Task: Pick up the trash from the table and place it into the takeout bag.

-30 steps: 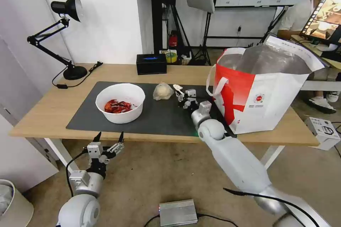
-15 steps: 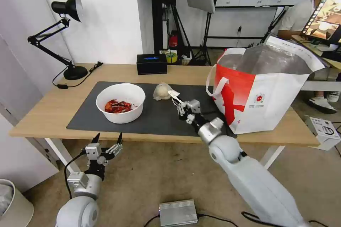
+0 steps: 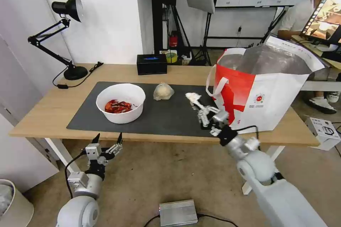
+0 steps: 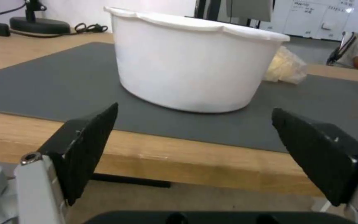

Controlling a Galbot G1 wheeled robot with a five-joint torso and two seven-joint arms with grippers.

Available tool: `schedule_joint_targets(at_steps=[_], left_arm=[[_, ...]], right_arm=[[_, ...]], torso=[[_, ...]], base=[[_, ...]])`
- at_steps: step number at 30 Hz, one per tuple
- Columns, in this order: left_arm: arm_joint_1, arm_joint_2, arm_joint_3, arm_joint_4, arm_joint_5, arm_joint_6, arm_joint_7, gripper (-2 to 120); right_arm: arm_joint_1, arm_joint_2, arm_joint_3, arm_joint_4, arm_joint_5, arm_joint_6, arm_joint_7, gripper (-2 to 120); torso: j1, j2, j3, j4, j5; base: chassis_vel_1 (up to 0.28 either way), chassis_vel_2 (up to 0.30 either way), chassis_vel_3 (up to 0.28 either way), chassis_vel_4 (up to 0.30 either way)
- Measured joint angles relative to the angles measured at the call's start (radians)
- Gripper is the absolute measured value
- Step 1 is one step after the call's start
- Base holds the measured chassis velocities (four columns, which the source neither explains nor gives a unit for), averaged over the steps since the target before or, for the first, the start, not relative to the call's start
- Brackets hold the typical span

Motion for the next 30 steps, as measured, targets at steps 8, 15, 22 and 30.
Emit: schedule_joint_targets(at_steps=[8, 15, 22, 30], left_arm=[[0.003, 0.001, -0.007, -0.007, 0.0, 0.001, 0.0, 100], [-0.001, -0.005, -0.001, -0.006, 0.001, 0.0, -0.001, 100], [0.0, -0.013, 0.001, -0.003, 0.014, -0.009, 0.0, 100], [0.005, -0.021, -0.002, -0.001, 0.018, -0.017, 0.005, 100]], right_arm=[[0.022, -0.066, 0.148, 0.047, 0.136, -0.015, 0.029, 0], [0.08, -0.132, 0.196, 0.063, 0.226, -0.085, 0.2, 0], [0.136, -0.249, 0.221, 0.084, 0.349, -0.255, 0.446, 0], [0.228, -0.35, 0.218, 0.078, 0.588, -0.481, 0.608, 0]], torso=[[0.0, 0.0, 0.0, 0.0, -0.0001], [0.0, 0.0, 0.0, 0.0001, 0.0], [0.0, 0.0, 0.0, 0.0, 0.0], [0.0, 0.0, 0.0, 0.0, -0.0001]], base=[[0.0, 0.0, 0.0, 0.0], [0.0, 0.0, 0.0, 0.0], [0.0, 0.0, 0.0, 0.0], [0.0, 0.0, 0.0, 0.0]])
